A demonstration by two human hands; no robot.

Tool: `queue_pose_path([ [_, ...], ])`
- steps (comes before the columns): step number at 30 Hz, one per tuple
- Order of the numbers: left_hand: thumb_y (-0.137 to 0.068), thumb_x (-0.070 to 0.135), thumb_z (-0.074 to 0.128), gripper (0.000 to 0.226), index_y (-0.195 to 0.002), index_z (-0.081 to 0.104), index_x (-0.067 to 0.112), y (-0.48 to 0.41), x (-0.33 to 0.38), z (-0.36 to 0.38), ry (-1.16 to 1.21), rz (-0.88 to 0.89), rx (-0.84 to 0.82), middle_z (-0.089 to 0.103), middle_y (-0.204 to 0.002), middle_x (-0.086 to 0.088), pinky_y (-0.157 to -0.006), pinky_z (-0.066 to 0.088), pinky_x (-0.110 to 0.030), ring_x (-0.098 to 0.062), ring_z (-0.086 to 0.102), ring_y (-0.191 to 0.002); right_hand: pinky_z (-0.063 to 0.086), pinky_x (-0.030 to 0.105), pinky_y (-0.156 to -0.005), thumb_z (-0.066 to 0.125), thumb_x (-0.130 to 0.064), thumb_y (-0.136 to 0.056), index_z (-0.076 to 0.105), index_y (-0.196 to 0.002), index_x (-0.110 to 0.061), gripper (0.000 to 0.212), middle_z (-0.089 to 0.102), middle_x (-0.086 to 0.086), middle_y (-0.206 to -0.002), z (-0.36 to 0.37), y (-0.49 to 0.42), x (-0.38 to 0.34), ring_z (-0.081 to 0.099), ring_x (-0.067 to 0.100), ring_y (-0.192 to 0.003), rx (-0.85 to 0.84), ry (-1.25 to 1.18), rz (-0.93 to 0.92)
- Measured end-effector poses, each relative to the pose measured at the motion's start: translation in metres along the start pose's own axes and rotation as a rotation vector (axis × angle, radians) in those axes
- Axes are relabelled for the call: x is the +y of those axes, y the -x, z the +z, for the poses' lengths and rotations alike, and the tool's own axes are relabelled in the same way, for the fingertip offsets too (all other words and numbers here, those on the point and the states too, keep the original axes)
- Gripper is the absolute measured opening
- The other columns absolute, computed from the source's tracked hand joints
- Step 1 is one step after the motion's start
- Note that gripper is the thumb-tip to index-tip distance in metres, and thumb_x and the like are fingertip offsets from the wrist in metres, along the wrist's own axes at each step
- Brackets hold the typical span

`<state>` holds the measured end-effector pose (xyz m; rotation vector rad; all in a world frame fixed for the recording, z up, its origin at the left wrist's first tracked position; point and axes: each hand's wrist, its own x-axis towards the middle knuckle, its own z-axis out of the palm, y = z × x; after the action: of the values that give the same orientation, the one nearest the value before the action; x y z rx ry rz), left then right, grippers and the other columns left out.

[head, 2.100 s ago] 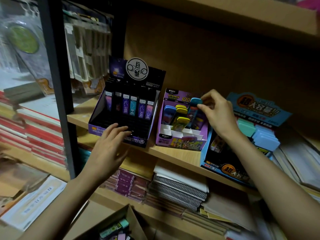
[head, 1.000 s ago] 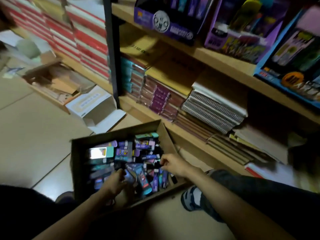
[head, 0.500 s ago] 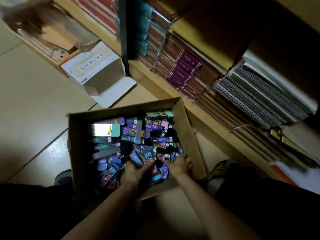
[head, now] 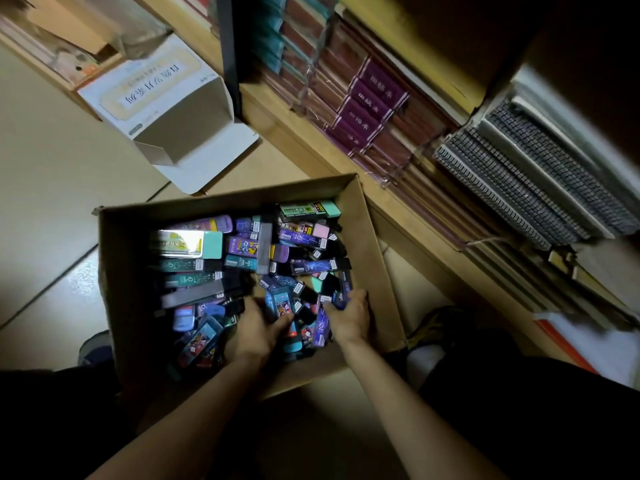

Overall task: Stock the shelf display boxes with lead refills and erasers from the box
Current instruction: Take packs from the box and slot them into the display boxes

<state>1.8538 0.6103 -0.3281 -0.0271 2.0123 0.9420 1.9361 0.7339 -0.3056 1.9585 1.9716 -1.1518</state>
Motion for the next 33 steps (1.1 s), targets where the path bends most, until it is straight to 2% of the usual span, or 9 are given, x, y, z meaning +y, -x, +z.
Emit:
queue_pose_path([
  [4,-0.077,0.022,0.077,0.037,-0.092,0.043,0.020,-0.003,-0.005,-0.002,0.118,-0.090,-0.028,0.060,-0.087,-0.004,-0.070,0.056,-0.036,-0.020,0.064,-0.075,0.044,0.034,-0.078,0.071,-0.013,-0.080,0.039,-0.088,-0.012,0.033,0.055,0.012,-0.091,0.000,-0.001,0.000,0.056,0.024,-0.088,-0.038,-0.155,0.042],
  [8,-0.078,0.011,0.075,0.037,-0.083,0.040,0.022,-0.007,-0.005,0.003,0.315,-0.152,-0.035,0.058,-0.081,-0.004,-0.038,0.048,-0.021,-0.003,0.062,-0.045,0.050,0.039,-0.086,0.079,-0.012,-0.072,0.042,-0.083,-0.017,0.038,0.062,0.018,-0.105,0.006,-0.002,-0.001,0.061,0.030,-0.097,-0.131,-0.155,0.055],
  [13,-0.080,0.002,0.070,0.033,-0.102,0.046,0.008,-0.008,-0.002,0.002,0.420,-0.202,-0.086,0.063,-0.094,-0.011,-0.048,0.054,-0.031,-0.019,0.065,-0.064,0.055,0.046,-0.082,0.082,-0.019,-0.069,0.060,-0.087,-0.011,0.030,0.069,0.017,-0.100,0.009,-0.003,0.003,0.067,0.031,-0.091,-0.218,-0.116,0.123],
  [17,-0.080,0.004,0.071,0.042,-0.117,0.053,-0.004,-0.008,-0.006,-0.005,0.370,-0.227,-0.186,0.064,-0.112,-0.019,-0.086,0.053,-0.047,-0.035,0.064,-0.096,0.056,0.043,-0.077,0.071,-0.003,-0.080,0.063,-0.089,-0.005,0.012,0.067,0.023,-0.102,0.005,-0.002,0.002,0.067,0.033,-0.088,-0.311,-0.358,0.244],
  [21,-0.080,0.004,0.070,0.046,-0.121,0.051,-0.001,-0.006,-0.008,-0.014,0.332,-0.210,-0.295,0.064,-0.113,-0.022,-0.081,0.053,-0.042,-0.034,0.064,-0.094,0.051,0.046,-0.091,0.068,-0.005,-0.082,0.060,-0.105,0.000,0.024,0.065,0.021,-0.114,0.004,0.000,-0.002,0.063,0.032,-0.102,-0.279,-0.304,0.189],
  [25,-0.080,0.005,0.070,0.029,-0.104,0.055,0.010,-0.004,-0.004,-0.018,0.338,-0.201,-0.388,0.067,-0.108,-0.017,-0.068,0.055,-0.033,-0.024,0.068,-0.082,0.050,0.029,-0.069,0.063,-0.005,-0.087,0.055,-0.116,0.001,0.031,0.064,0.021,-0.114,0.002,0.004,-0.003,0.061,0.023,-0.088,-0.358,-0.352,0.211],
  [28,-0.077,0.009,0.073,0.036,-0.108,0.055,0.008,-0.001,0.001,-0.019,0.357,-0.226,-0.463,0.066,-0.112,-0.018,-0.084,0.054,-0.041,-0.027,0.067,-0.094,0.050,0.029,-0.066,0.061,-0.009,-0.089,0.053,-0.118,-0.003,0.030,0.064,0.018,-0.114,0.000,0.005,-0.004,0.061,0.022,-0.083,-0.410,-0.356,0.218],
  [30,-0.075,0.012,0.076,0.045,-0.113,0.053,0.005,-0.001,0.005,-0.019,0.338,-0.246,-0.481,0.065,-0.113,-0.016,-0.096,0.048,-0.046,-0.031,0.063,-0.103,0.053,0.038,-0.077,0.061,-0.010,-0.090,0.053,-0.118,-0.005,0.030,0.064,0.017,-0.115,-0.001,0.004,-0.005,0.062,0.026,-0.092,-0.418,-0.365,0.216],
  [33,-0.076,0.010,0.074,0.031,-0.103,0.058,0.009,0.000,0.010,-0.017,0.323,-0.254,-0.495,0.068,-0.108,-0.014,-0.096,0.048,-0.046,-0.030,0.064,-0.101,0.052,0.047,-0.089,0.065,-0.009,-0.086,0.054,-0.114,-0.007,0.030,0.064,0.019,-0.114,-0.003,0.003,-0.003,0.063,0.032,-0.100,-0.416,-0.372,0.218],
])
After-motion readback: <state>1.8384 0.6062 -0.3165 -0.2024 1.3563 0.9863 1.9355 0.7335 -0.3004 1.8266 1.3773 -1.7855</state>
